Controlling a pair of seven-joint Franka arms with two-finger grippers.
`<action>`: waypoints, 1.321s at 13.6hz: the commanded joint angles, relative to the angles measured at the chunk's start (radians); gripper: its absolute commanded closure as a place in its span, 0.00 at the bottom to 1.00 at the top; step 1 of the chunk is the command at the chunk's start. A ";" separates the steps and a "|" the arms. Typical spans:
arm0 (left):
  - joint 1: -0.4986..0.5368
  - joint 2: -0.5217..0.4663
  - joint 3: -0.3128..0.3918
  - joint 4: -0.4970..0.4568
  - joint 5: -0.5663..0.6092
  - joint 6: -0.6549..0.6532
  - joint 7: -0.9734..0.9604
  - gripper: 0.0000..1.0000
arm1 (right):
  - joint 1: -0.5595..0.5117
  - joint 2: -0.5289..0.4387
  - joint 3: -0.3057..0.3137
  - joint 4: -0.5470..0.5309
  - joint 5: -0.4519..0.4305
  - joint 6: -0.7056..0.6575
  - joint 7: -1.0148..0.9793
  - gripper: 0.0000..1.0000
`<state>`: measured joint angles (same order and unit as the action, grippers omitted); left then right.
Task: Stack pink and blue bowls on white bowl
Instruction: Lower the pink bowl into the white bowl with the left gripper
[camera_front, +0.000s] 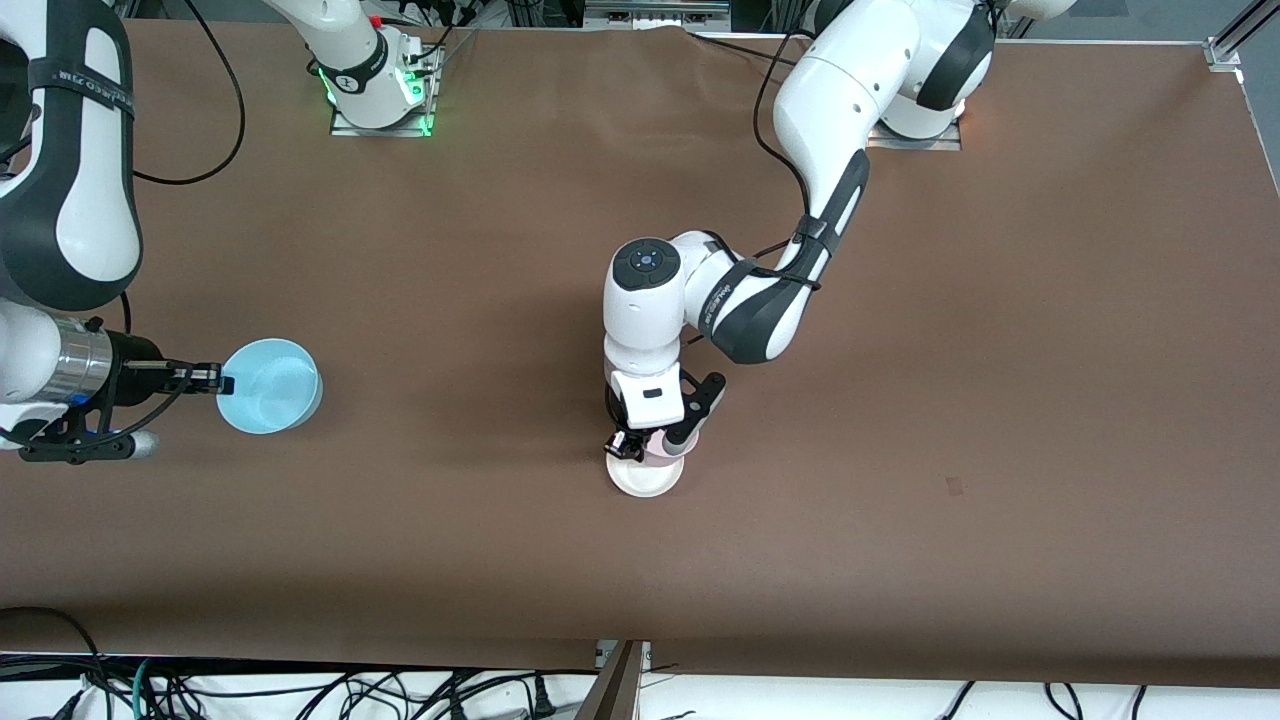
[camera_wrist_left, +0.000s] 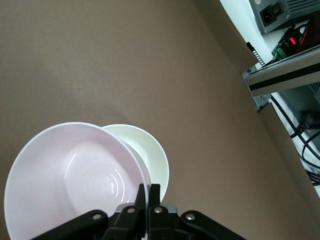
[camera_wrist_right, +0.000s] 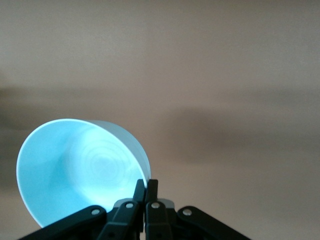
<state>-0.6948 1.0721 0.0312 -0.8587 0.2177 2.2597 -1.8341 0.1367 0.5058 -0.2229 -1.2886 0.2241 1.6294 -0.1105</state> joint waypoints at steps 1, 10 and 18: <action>-0.008 0.028 0.016 0.066 0.009 0.001 -0.045 1.00 | -0.006 -0.001 0.002 0.014 0.014 -0.003 0.011 1.00; -0.044 0.083 0.113 0.067 0.009 0.103 -0.155 1.00 | 0.000 0.004 0.004 0.011 0.009 0.004 0.018 1.00; -0.061 0.085 0.116 0.053 0.012 0.084 -0.120 1.00 | 0.004 0.046 0.004 -0.003 0.018 0.095 0.020 1.00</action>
<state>-0.7421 1.1355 0.1294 -0.8425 0.2177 2.3626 -1.9588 0.1448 0.5389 -0.2205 -1.2925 0.2244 1.6870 -0.1042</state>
